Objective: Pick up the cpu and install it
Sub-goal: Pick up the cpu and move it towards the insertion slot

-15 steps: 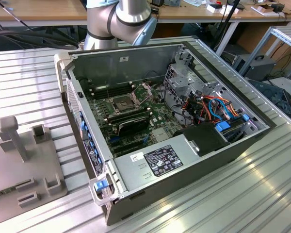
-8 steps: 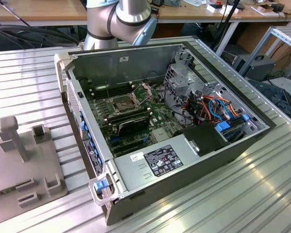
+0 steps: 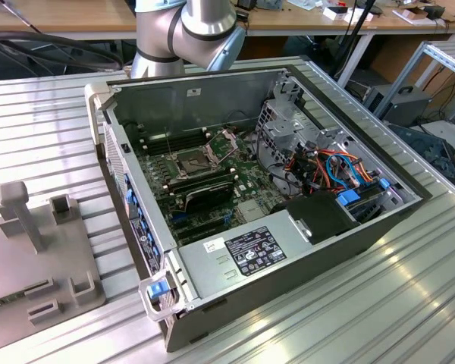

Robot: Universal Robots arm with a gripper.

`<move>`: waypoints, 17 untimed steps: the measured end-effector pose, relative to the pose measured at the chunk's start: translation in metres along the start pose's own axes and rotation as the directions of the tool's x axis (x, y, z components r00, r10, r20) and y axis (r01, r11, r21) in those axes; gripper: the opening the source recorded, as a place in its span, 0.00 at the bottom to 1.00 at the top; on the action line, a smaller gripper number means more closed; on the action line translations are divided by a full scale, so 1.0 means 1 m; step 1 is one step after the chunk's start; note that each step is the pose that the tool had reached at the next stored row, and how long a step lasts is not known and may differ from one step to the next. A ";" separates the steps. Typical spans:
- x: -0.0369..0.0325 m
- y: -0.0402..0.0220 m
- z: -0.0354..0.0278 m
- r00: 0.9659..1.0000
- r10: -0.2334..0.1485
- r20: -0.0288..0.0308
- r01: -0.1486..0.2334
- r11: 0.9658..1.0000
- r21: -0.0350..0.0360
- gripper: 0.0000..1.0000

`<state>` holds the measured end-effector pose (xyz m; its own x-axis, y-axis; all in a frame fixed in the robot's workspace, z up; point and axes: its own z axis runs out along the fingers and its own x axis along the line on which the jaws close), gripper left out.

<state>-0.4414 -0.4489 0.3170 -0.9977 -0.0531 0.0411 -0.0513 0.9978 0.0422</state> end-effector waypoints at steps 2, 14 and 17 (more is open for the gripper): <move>0.0000 0.0000 -0.0005 1.000 0.000 0.000 0.000 1.000 0.000 0.53; 0.0002 0.0001 -0.0031 1.000 0.000 0.000 0.000 1.000 0.000 0.53; 0.0002 0.0002 -0.0043 1.000 0.000 0.000 0.000 1.000 0.000 0.53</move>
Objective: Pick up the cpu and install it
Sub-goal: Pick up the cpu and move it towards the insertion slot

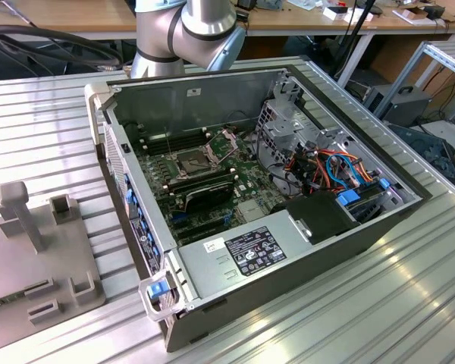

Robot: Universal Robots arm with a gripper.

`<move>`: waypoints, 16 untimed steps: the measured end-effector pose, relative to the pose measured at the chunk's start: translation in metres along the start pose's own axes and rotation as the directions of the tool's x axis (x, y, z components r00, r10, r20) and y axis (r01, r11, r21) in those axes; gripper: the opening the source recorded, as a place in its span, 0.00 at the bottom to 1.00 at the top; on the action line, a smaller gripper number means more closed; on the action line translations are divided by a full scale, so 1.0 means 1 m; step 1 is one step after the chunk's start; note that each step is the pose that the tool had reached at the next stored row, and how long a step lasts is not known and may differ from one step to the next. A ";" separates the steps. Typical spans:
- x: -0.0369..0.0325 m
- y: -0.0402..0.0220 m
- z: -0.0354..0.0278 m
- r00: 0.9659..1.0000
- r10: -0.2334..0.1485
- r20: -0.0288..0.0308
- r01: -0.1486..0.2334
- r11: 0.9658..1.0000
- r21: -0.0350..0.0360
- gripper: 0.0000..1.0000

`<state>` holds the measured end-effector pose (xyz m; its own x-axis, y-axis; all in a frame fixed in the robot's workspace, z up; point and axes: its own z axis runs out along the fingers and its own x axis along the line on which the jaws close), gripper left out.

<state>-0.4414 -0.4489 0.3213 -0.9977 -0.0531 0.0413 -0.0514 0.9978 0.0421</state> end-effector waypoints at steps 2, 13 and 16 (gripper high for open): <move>0.0001 0.0001 -0.0012 1.000 0.000 0.000 0.000 1.000 0.000 0.53; 0.0004 0.0005 -0.0100 1.000 0.000 0.000 0.000 1.000 0.000 0.53; 0.0005 0.0006 -0.0130 1.000 0.000 0.000 0.000 1.000 0.000 0.53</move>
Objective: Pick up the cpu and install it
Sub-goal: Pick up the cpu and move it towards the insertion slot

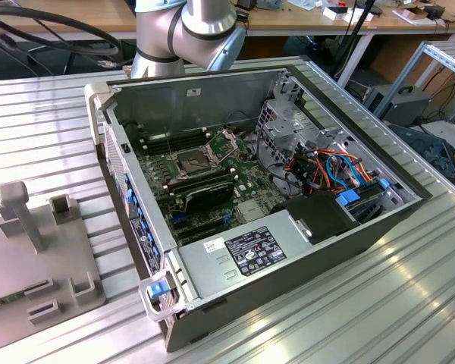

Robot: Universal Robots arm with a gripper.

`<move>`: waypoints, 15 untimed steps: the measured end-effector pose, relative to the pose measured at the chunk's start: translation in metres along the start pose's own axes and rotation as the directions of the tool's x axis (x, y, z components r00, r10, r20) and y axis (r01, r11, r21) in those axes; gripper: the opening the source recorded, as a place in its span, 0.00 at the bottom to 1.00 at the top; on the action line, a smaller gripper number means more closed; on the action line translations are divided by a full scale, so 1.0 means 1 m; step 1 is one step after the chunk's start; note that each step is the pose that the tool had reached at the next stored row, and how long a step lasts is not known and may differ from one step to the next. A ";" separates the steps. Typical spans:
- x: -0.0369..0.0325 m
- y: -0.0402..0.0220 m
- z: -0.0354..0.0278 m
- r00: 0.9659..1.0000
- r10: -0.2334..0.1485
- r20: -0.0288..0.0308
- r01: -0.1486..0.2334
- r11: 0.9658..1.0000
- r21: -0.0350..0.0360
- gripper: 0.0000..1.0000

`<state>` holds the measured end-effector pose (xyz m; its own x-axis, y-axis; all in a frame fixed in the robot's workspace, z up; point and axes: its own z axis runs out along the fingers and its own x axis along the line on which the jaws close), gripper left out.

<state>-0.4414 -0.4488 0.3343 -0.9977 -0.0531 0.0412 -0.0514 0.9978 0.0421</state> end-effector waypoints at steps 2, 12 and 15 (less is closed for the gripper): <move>0.0001 0.0001 -0.0022 1.000 0.000 0.000 0.000 1.000 0.000 0.53; 0.0003 0.0004 -0.0074 1.000 0.000 0.000 0.000 1.000 0.000 0.53; 0.0004 0.0004 -0.0084 1.000 0.000 0.000 0.000 1.000 0.000 0.53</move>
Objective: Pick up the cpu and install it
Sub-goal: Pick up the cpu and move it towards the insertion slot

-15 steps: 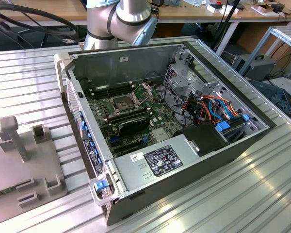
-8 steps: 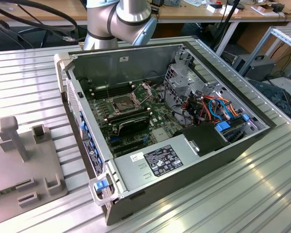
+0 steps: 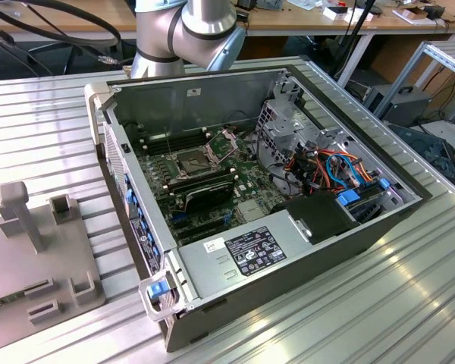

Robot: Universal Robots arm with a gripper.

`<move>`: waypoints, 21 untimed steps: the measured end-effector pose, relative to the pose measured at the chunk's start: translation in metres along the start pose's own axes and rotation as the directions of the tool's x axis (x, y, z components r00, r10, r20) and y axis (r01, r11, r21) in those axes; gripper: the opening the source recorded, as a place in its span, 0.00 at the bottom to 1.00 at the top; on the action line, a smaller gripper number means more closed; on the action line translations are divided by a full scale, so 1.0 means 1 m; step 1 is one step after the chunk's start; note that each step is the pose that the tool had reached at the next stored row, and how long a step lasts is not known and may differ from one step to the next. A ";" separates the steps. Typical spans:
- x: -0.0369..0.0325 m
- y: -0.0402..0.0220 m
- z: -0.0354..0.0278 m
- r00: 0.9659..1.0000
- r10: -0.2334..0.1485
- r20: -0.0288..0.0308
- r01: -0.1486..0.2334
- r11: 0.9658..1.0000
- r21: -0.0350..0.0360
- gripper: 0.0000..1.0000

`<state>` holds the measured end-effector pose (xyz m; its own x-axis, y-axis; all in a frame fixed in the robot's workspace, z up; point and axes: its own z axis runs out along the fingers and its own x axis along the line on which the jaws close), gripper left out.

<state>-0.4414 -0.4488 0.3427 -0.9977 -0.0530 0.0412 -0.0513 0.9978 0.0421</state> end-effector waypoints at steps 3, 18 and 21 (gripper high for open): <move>0.0000 0.0001 -0.0013 1.000 0.000 0.000 0.000 1.000 0.000 0.53; 0.0012 0.0023 -0.0316 1.000 0.000 0.000 0.000 1.000 0.000 0.53; 0.0014 0.0025 -0.0369 1.000 0.000 0.000 0.000 1.000 0.000 0.53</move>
<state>-0.4414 -0.4478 0.3798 -0.9977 -0.0531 0.0411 -0.0513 0.9978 0.0421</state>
